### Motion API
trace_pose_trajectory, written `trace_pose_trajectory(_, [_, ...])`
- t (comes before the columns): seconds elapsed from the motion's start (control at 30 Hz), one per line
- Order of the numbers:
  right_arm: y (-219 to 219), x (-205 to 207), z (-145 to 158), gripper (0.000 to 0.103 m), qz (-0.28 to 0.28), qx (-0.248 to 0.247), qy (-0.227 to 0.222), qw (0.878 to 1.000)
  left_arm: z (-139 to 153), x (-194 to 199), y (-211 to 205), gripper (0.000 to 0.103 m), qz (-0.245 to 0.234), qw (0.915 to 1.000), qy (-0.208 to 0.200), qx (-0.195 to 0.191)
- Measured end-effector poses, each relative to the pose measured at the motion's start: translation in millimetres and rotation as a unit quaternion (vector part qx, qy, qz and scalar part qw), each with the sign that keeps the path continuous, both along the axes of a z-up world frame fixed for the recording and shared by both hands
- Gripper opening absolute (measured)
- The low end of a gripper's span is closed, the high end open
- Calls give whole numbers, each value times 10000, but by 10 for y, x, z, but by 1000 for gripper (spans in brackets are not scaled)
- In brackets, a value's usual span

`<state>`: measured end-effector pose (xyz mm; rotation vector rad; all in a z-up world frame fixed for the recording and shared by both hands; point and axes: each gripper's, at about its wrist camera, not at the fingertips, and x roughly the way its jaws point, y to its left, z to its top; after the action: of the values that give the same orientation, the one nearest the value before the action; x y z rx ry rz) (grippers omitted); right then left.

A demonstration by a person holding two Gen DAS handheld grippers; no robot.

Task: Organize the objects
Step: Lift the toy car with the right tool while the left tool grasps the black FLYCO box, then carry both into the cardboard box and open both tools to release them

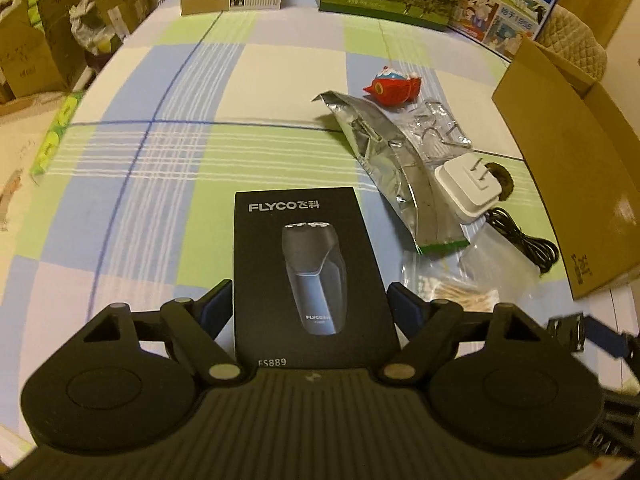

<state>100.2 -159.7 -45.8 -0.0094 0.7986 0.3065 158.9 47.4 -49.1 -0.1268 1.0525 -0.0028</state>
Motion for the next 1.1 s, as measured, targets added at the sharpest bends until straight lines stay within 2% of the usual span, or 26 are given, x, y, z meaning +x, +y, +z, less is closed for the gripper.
trace_pose_trajectory(0.2, [-92, -112, 199, 64, -41, 66, -176, 9998, 197, -185, 6, 78, -26, 9999, -130, 11])
trace_pose_trajectory(0.4, [-315, -172, 576, 64, -126, 124, -549, 9983, 633, -284, -237, 78, -285, 9981, -507, -188])
trace_pose_trajectory(0.63, [-877, -32, 1129, 64, -454, 139, -992, 9939, 1195, -162, -877, 79, -955, 9890, -1022, -482])
trace_pose_trajectory(0.8, [-1341, 233, 1308, 64, -767, 20, -1067, 9913, 1453, 38, -1438, 79, -1402, 9802, -1205, -712])
trace_pose_trajectory(0.93, [-1705, 484, 1310, 64, -1004, 69, -933, 9905, 1514, 206, -1853, 79, -1644, 9757, -1215, -788])
trace_pose_trajectory(1.1, [-2030, 685, 1267, 64, -1169, 140, -801, 9898, 1442, 381, -2294, 79, -1819, 9734, -1089, -869])
